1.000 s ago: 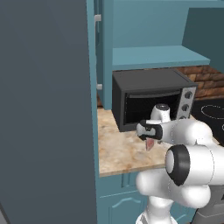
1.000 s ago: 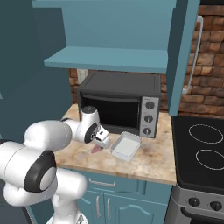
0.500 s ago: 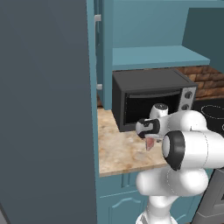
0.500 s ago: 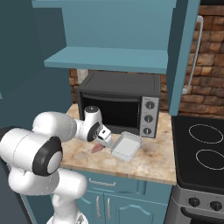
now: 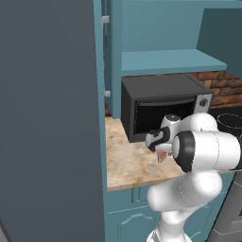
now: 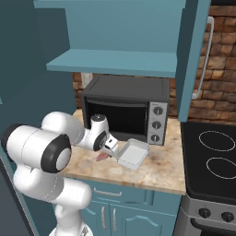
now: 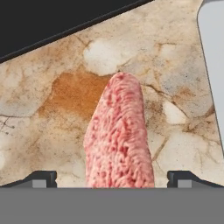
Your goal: Retrieve the tupperware from the cabinet, then place the raw meat into the tupperware to avoid contamination.
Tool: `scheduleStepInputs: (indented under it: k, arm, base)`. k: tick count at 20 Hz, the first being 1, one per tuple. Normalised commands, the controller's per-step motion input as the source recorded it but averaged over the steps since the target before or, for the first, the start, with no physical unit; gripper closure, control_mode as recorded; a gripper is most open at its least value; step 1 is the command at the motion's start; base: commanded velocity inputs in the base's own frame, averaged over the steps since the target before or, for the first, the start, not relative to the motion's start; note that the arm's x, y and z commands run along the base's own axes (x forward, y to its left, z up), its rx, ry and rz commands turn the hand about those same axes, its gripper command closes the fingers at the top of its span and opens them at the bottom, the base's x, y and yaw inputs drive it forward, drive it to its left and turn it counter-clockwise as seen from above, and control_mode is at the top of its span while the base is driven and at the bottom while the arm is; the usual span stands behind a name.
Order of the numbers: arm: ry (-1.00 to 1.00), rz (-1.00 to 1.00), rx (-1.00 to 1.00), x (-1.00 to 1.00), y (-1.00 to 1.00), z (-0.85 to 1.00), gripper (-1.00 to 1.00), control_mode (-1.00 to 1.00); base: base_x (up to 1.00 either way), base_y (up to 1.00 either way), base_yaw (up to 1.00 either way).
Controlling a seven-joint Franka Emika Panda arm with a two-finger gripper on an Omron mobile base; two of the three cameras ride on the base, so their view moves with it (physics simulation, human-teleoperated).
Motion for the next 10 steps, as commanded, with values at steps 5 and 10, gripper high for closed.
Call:
scheduleStepInputs:
  k: [5, 10]
  arm:
    - [0.00, 0.00, 0.00, 0.09, -0.01, -0.19, -1.00, -1.00]
    - [0.00, 0.00, 0.00, 0.10, 0.00, -0.16, 1.00, -1.00]
  base:
    - [0.00, 0.00, 0.00]
    - [0.00, 0.00, 0.00]
